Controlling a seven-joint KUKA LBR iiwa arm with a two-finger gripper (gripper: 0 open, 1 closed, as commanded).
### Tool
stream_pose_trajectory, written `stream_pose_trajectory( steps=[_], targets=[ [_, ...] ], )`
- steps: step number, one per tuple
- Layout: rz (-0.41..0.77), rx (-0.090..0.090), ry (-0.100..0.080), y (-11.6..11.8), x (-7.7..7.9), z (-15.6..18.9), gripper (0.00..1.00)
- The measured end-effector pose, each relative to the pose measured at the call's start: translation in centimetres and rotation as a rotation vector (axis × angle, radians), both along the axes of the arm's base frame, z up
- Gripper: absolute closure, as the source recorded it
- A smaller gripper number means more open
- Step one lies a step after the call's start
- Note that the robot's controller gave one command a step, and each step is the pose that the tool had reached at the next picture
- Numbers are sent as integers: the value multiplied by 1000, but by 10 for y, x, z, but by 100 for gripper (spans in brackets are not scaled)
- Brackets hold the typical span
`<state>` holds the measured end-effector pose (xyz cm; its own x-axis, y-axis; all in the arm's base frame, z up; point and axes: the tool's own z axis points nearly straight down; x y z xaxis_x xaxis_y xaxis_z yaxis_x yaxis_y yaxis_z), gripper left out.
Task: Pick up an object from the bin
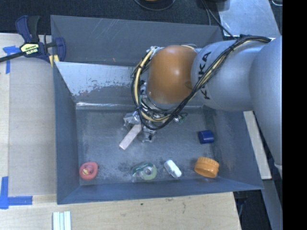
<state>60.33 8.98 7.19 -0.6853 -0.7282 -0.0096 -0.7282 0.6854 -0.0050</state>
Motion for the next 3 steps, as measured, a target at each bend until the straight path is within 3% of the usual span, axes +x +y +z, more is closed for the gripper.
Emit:
stream_pose_trajectory(
  steps=[3],
  targets=[
    [-2,0,3,0,-1,6,100]
  ],
)
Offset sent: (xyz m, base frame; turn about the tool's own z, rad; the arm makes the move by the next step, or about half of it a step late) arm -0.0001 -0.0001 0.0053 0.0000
